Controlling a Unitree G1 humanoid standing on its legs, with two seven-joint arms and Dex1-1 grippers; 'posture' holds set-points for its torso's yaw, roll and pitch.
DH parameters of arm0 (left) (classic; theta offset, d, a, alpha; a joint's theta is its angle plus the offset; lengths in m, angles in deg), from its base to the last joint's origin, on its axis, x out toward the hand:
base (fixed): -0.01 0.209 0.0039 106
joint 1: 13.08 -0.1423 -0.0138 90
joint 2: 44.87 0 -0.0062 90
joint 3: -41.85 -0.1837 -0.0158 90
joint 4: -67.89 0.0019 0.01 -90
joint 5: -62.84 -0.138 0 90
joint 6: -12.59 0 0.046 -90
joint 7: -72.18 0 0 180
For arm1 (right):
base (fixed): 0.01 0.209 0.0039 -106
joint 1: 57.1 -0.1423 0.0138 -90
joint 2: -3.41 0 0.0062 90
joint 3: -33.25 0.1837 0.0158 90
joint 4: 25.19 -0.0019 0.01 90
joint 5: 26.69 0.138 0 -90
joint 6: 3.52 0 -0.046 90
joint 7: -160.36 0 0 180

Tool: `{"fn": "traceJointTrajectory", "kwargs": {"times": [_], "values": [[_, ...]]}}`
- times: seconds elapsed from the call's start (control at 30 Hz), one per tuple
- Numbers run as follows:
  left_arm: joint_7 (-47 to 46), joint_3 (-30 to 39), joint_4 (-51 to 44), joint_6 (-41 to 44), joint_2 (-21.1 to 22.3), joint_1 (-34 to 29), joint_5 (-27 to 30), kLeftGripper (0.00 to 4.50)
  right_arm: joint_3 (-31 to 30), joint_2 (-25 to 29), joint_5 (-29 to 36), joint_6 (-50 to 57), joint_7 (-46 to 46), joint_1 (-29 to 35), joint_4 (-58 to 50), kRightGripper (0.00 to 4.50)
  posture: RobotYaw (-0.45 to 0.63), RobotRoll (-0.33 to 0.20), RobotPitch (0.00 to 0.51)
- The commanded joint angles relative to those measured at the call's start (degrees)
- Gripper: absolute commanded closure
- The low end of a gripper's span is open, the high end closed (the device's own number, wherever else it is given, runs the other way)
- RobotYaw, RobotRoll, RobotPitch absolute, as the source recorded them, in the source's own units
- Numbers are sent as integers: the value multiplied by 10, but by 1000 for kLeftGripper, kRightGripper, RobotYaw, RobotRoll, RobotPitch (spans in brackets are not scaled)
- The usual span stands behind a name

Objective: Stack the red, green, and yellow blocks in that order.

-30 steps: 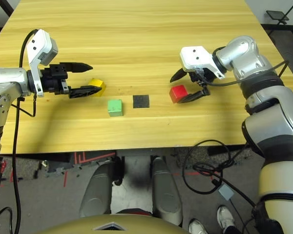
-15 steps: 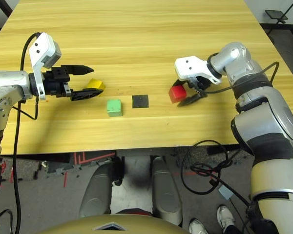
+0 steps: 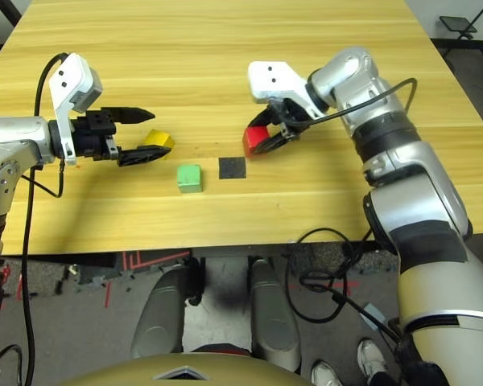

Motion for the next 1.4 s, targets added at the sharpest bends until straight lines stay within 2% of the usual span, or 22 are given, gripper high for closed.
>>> {"fn": "traceJointTrajectory", "kwargs": {"times": [0.03,0.4,1.03,1.07,1.17,1.23,1.3,1.4], "values": [[-6,-7,-6,3,-4,-6,-3,0,-5,-13,-19,54,22,2,-46,2450,316,-67,242],[-26,16,-29,8,4,-42,5,0,-11,-38,-46,68,40,7,-45,2450,363,-68,256],[-32,19,-28,6,2,-39,6,0,-8,-34,-51,62,40,61,-71,2450,360,-59,272],[-31,19,-28,6,2,-39,6,0,-8,-34,-51,61,40,63,-71,2306,360,-59,272],[-25,17,-31,8,5,-34,8,0,0,-37,-40,56,38,68,-72,1473,351,-55,268],[-13,14,-33,13,15,-25,11,0,14,-37,-25,56,33,70,-76,814,344,-52,265],[8,6,-28,12,33,-13,6,0,47,-41,17,48,15,66,-70,106,339,-51,263],[28,2,-2,-6,50,4,-6,0,101,-40,75,47,-9,47,-42,45,330,-48,258]]}}
